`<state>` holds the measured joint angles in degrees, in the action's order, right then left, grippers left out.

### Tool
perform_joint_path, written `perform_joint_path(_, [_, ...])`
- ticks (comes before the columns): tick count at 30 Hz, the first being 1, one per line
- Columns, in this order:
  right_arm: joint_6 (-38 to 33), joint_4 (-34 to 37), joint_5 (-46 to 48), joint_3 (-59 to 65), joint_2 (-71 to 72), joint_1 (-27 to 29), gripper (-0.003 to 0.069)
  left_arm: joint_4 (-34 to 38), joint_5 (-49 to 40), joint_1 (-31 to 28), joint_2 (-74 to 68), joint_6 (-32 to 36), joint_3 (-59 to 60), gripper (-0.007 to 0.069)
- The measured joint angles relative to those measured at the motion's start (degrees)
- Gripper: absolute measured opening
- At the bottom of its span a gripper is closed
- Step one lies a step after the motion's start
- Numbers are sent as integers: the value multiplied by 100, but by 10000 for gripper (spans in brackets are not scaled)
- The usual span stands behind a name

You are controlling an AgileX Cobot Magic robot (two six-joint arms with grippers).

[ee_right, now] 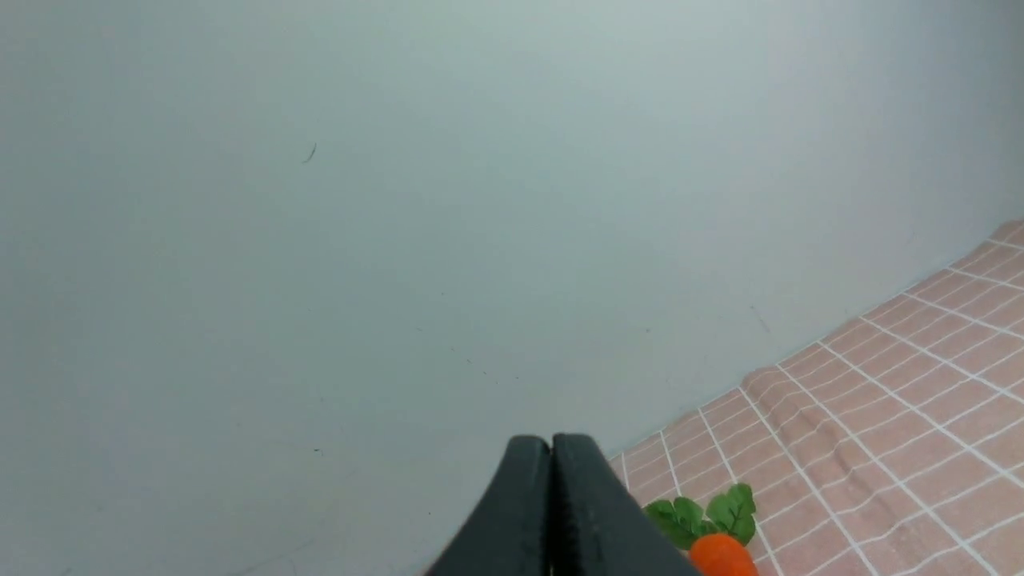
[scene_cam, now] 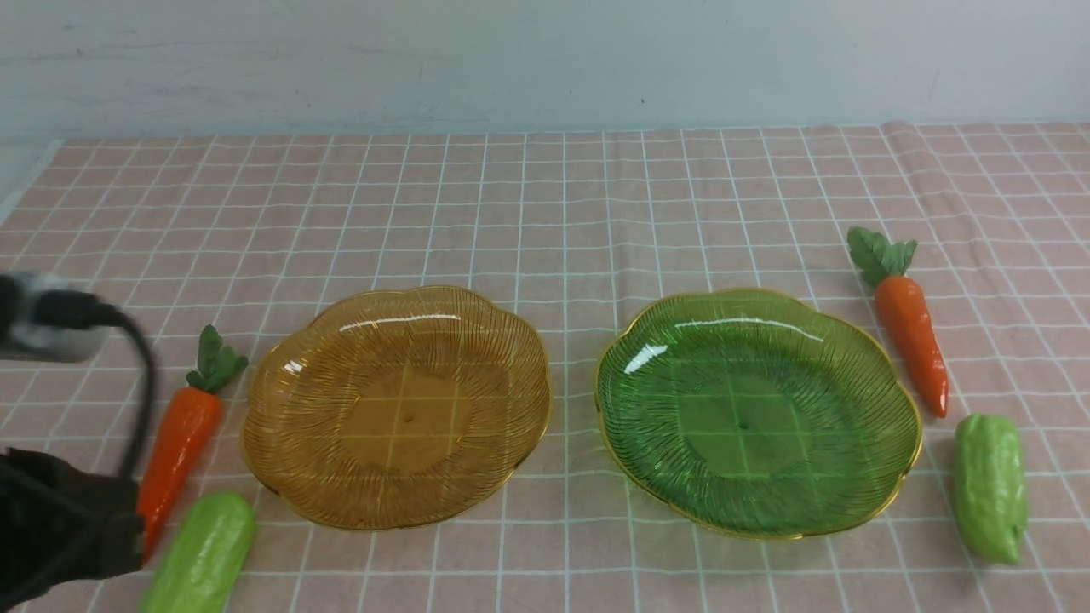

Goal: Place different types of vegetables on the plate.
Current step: 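Put the green cucumber next to the left plate into that plate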

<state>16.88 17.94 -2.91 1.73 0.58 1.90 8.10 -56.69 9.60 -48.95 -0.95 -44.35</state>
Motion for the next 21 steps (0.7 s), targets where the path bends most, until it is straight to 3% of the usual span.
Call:
perform_joint_path(3, [160, 14, 552, -204, 0, -19, -15, -206, -157, 0, -817, 11, -32, -4])
perform_joint_path(6, [-1, -208, 2327, -1399, -277, -160, -15, -263, -107, 0, -1621, 27, -39, -4])
perform_joint_path(10, [-886, -314, 4267, -2998, -1733, -220, -15, -397, 162, 0, -2211, 31, -69, -2])
perform_joint_path(15, [-1890, -222, 5471, -3916, -2885, -220, -15, -658, 365, 0, -2476, 15, -77, 19])
perform_joint_path(19, [-2468, 275, 5820, -4032, -3334, -220, -15, -1078, 593, 0, -2814, -113, -80, 171])
perform_joint_path(21, [-2596, 463, 5823, -4032, -3339, -220, -15, -1207, 711, 0, -2968, -149, -80, 283])
